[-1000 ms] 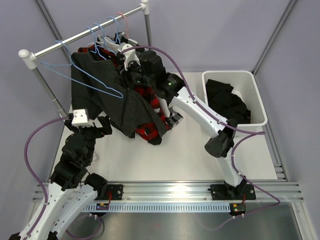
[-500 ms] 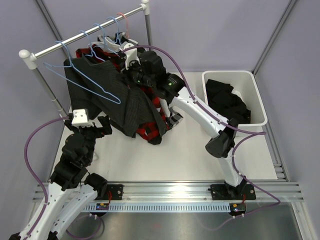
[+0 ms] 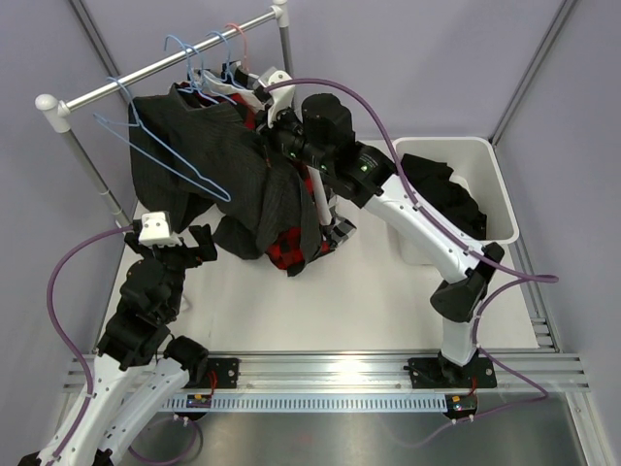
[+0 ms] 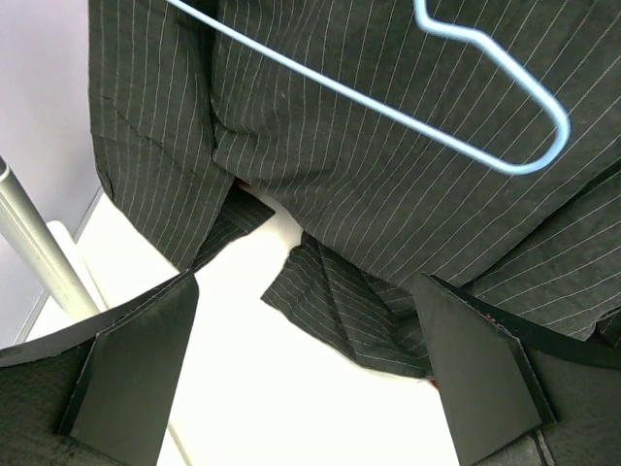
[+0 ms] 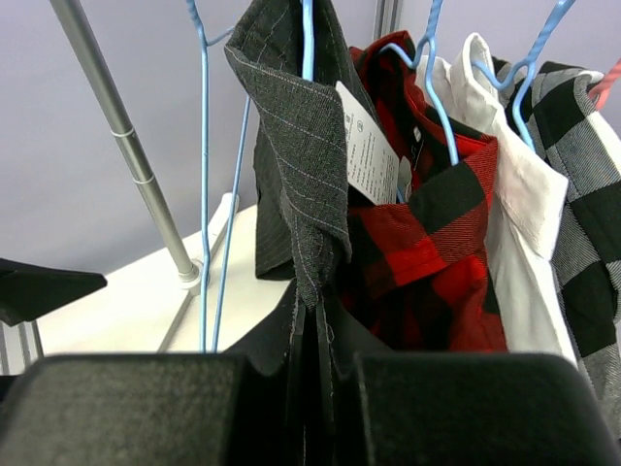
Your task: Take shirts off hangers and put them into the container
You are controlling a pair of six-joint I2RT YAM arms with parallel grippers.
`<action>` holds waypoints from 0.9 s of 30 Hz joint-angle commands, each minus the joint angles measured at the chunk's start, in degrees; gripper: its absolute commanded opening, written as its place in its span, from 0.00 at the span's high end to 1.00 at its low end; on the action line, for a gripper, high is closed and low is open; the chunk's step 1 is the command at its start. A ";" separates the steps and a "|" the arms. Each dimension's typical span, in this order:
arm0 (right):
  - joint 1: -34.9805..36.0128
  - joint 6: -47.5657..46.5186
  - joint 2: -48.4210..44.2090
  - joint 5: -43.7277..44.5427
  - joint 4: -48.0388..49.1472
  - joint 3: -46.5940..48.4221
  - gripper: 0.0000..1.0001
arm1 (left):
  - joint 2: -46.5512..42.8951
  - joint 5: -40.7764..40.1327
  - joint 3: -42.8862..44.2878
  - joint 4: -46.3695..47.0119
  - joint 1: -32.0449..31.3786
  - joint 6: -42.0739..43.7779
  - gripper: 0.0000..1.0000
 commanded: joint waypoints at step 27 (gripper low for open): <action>0.81 6.19 -37.73 2.81 8.29 -56.56 1.00 | 0.26 0.27 -0.44 2.93 0.61 -0.51 0.01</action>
